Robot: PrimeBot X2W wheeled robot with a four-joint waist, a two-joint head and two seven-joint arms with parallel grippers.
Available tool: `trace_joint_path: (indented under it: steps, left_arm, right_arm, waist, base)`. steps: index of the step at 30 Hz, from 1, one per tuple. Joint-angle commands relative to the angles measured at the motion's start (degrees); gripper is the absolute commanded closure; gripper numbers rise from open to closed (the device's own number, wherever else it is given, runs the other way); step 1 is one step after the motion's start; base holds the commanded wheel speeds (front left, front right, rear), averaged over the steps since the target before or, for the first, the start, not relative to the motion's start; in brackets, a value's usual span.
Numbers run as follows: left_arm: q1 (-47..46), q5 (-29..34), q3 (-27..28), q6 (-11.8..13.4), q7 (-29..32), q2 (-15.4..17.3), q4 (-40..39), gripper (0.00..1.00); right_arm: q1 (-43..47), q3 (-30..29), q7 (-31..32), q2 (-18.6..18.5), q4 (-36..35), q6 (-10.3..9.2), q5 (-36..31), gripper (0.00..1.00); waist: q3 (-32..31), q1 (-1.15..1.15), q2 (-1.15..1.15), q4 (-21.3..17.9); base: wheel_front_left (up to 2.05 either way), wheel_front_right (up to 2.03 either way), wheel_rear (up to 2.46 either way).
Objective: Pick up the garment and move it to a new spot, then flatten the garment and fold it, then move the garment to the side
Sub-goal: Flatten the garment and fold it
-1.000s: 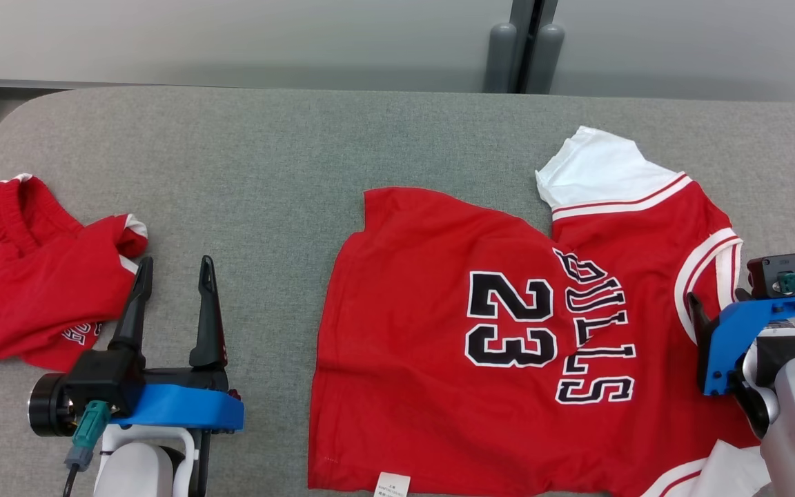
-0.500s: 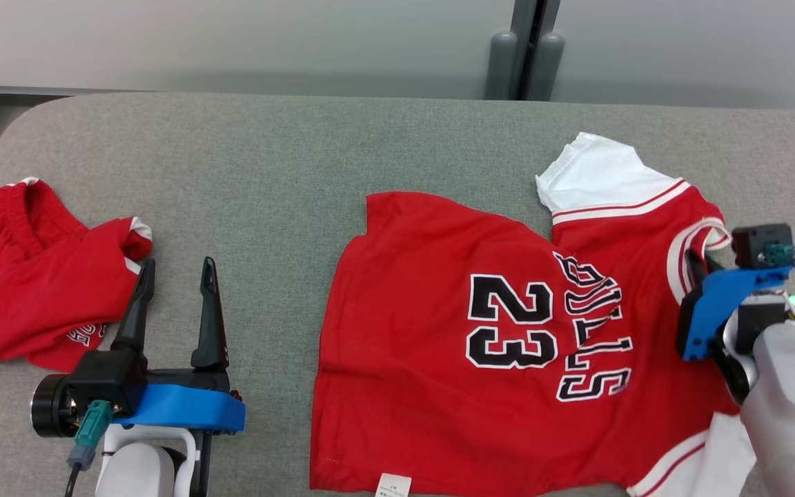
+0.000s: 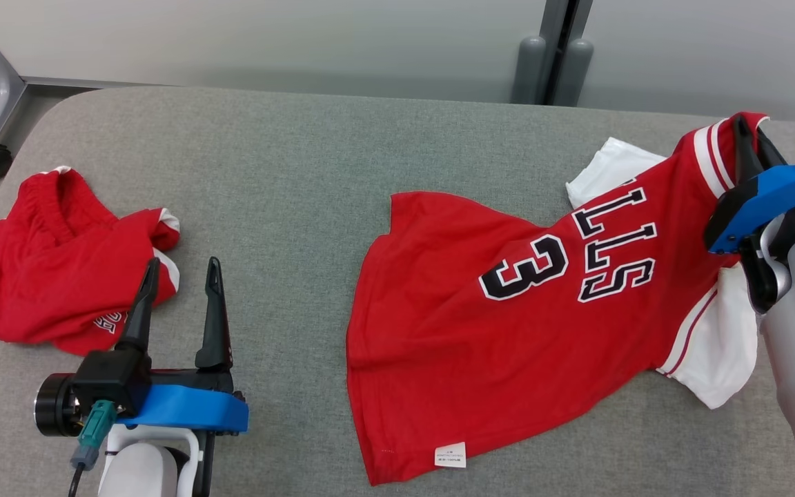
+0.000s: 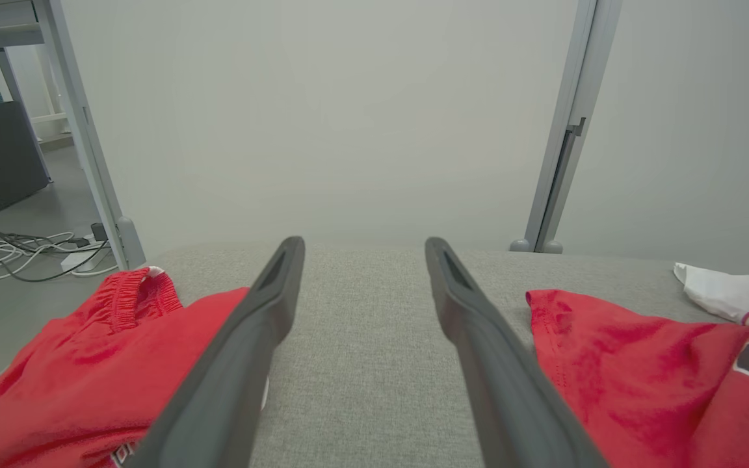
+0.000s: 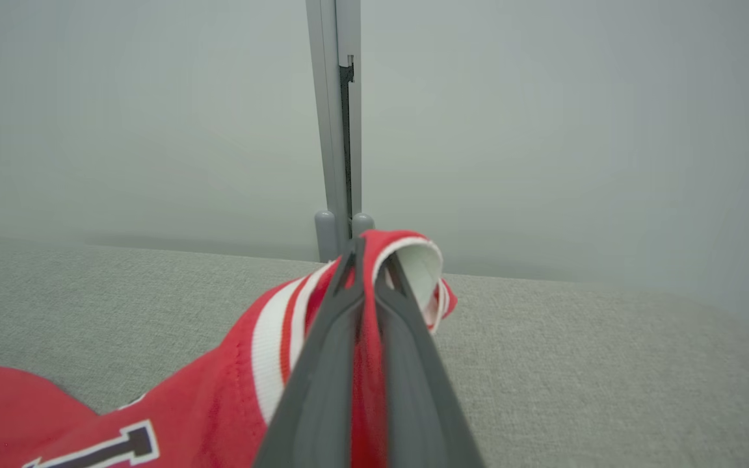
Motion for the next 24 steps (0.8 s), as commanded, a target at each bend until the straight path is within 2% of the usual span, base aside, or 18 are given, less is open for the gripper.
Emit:
trace_joint_path:
  steps: [1,15,16,17,24]
  left_arm:
    - [0.0,-0.2,-0.1,0.0,-0.3,-0.1,-0.1,0.0]
    - [-0.1,-0.5,-0.8,0.4,-0.3,-0.1,0.0,0.0]
    - [-0.1,-0.5,-0.9,0.4,-0.3,-0.1,0.1,0.0]
    - [0.0,-0.6,-0.9,0.5,-0.3,-0.1,0.1,0.0]
    - [1.1,-0.7,-0.4,0.8,-0.3,-0.1,0.1,0.0]
  right_arm:
    - [-1.2,-0.2,-1.1,0.1,0.4,0.01,-0.1,1.0]
    - [-2.2,0.3,-4.1,1.2,0.4,0.01,-0.3,1.0]
    - [-1.9,0.5,-3.6,1.3,1.6,0.01,-0.7,0.59]
    - [-1.8,0.7,-3.3,1.6,2.3,0.01,-0.9,0.0]
    - [-0.6,1.4,-3.7,0.9,6.4,0.01,-1.5,0.0]
  waist:
    - [-0.2,0.0,0.0,0.2]
    - [-0.6,0.0,0.0,0.5]
    - [-0.6,0.0,0.0,0.6]
    - [-0.6,0.0,0.0,0.6]
    - [-1.3,0.0,0.0,-0.6]
  base:
    - [0.0,0.0,0.0]
    - [0.0,0.0,0.0]
    - [0.0,0.0,0.0]
    - [0.0,0.0,0.0]
    - [0.0,0.0,0.0]
